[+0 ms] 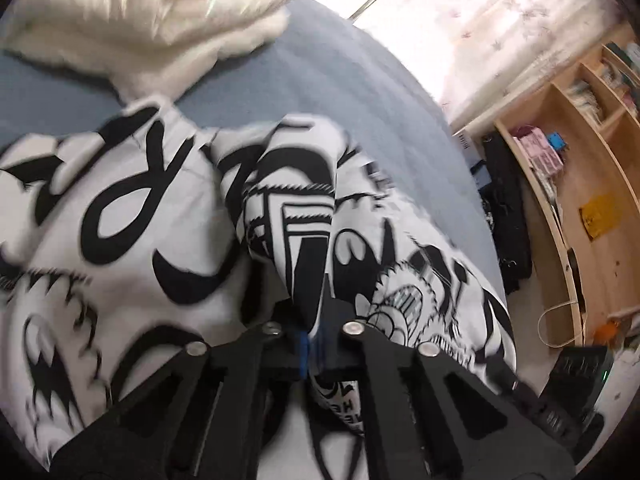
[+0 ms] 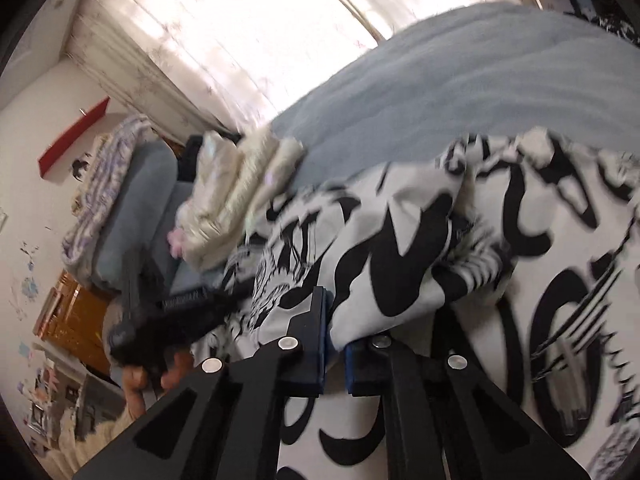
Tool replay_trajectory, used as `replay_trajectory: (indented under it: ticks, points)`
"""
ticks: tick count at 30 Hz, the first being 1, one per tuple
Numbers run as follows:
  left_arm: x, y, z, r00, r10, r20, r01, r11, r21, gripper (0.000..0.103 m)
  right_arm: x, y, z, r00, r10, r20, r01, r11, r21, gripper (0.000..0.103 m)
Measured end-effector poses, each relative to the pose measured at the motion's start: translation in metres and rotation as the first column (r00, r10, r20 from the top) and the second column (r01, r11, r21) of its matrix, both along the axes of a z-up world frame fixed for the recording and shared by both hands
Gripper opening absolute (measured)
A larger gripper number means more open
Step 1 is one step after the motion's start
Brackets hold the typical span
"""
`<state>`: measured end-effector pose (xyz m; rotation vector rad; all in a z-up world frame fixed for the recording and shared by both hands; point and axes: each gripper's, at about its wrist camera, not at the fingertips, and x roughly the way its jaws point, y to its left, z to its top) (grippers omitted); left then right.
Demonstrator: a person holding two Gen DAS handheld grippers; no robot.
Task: Fold large clothes
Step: 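Press the folded jacket flat with both grippers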
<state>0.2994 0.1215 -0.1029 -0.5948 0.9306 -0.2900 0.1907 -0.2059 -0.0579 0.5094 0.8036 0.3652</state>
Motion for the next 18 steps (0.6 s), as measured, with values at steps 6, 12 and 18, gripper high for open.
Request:
replay_trajectory:
  ticks: [6, 12, 18]
  points:
    - [-0.067, -0.033, 0.015, 0.996, -0.087, 0.019, 0.082, 0.981, 0.176, 0.000, -0.032, -0.017, -0.015, 0.995, -0.015, -0.097, 0.007, 0.997, -0.081, 0.007]
    - [-0.099, -0.045, -0.030, 0.995, -0.094, -0.045, 0.102, 0.963, 0.251, 0.001, -0.064, -0.010, -0.060, 0.976, -0.053, -0.211, 0.020, 0.988, -0.153, 0.011]
    - [-0.126, -0.048, -0.002, 0.994, -0.109, 0.003, 0.101, 0.936, 0.337, 0.014, -0.093, -0.011, -0.018, 0.992, -0.101, -0.082, 0.074, 0.957, -0.279, 0.032]
